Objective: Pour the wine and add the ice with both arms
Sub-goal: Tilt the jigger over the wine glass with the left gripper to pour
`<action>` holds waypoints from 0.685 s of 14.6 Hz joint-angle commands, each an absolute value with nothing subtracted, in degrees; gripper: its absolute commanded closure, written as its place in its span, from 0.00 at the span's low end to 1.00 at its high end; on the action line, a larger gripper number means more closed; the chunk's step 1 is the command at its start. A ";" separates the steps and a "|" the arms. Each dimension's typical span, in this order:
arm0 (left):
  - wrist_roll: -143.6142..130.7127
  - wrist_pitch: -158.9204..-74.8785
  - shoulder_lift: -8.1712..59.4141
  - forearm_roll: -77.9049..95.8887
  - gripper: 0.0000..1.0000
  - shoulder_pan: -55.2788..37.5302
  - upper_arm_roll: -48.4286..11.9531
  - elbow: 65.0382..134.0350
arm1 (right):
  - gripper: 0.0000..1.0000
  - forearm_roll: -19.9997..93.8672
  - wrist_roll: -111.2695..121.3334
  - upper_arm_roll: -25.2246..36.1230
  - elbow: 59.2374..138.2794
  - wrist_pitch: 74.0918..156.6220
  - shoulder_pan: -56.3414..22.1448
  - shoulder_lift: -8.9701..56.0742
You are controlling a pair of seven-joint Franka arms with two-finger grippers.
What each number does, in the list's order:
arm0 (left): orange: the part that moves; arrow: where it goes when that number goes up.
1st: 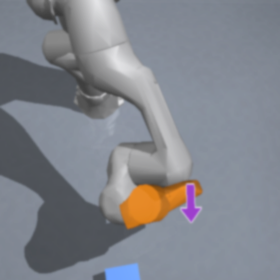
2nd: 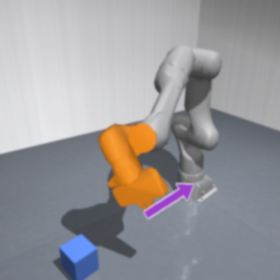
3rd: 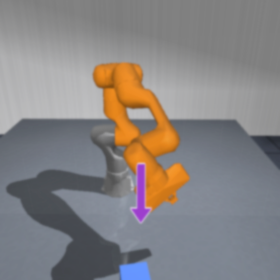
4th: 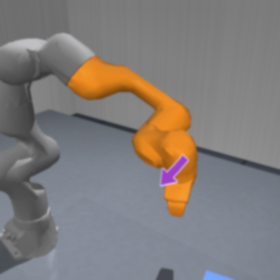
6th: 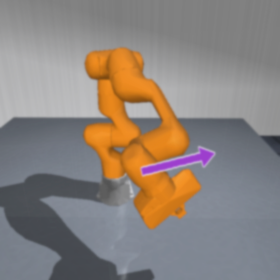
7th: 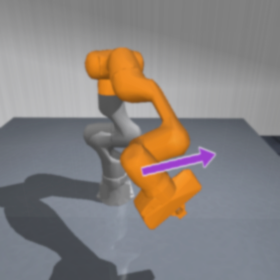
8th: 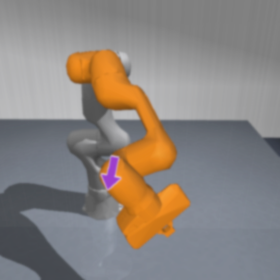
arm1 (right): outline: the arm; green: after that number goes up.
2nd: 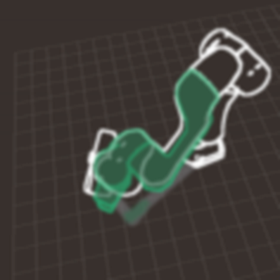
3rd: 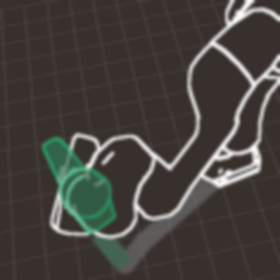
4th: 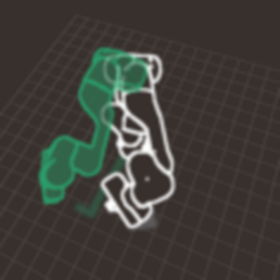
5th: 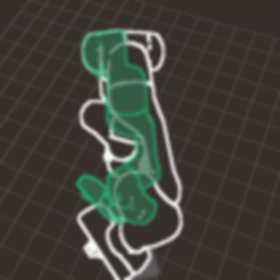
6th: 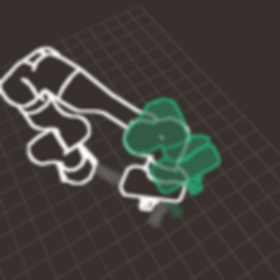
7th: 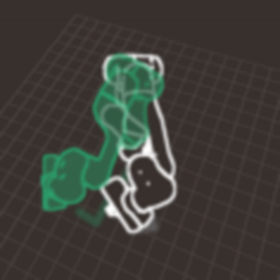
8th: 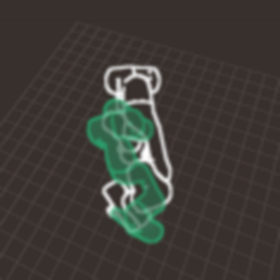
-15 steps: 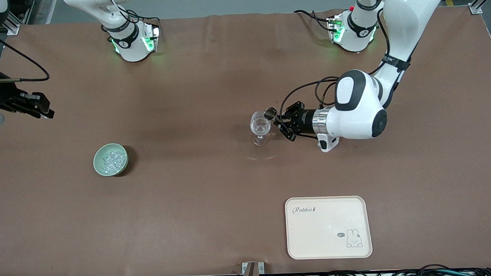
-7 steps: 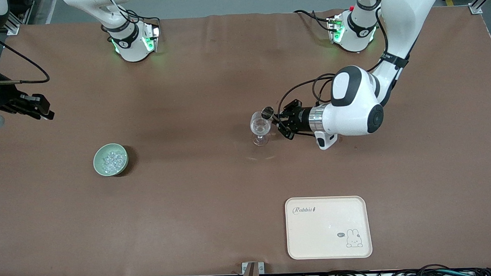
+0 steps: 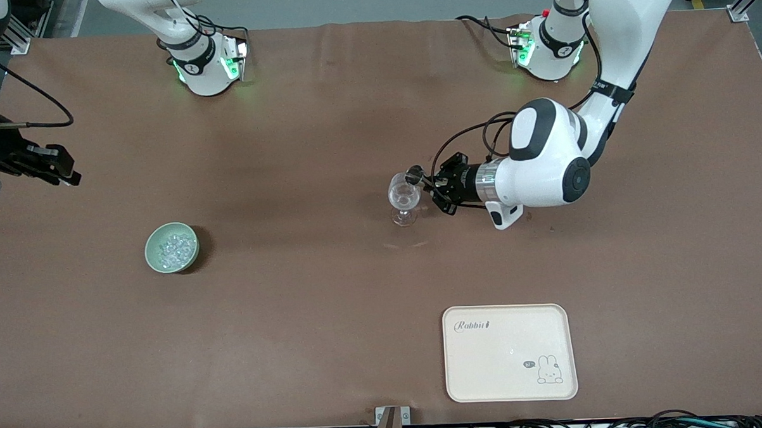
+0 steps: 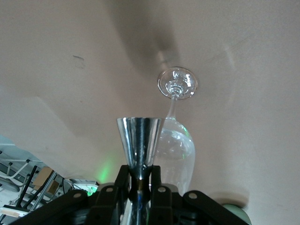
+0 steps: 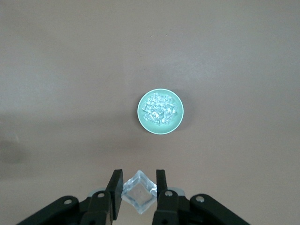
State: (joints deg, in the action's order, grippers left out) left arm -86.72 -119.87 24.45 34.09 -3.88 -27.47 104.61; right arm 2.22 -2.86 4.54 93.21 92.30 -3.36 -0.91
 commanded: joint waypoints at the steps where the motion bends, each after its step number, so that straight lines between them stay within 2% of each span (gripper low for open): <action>1: -90.08 -120.59 22.68 31.30 0.99 -5.01 -27.16 105.47 | 0.94 2.55 -3.60 4.57 92.55 91.58 -3.34 -0.97; 10: -84.84 -119.62 23.38 34.95 0.99 -3.87 -27.42 103.36 | 0.94 2.64 -3.78 4.57 92.55 91.58 -3.08 -1.05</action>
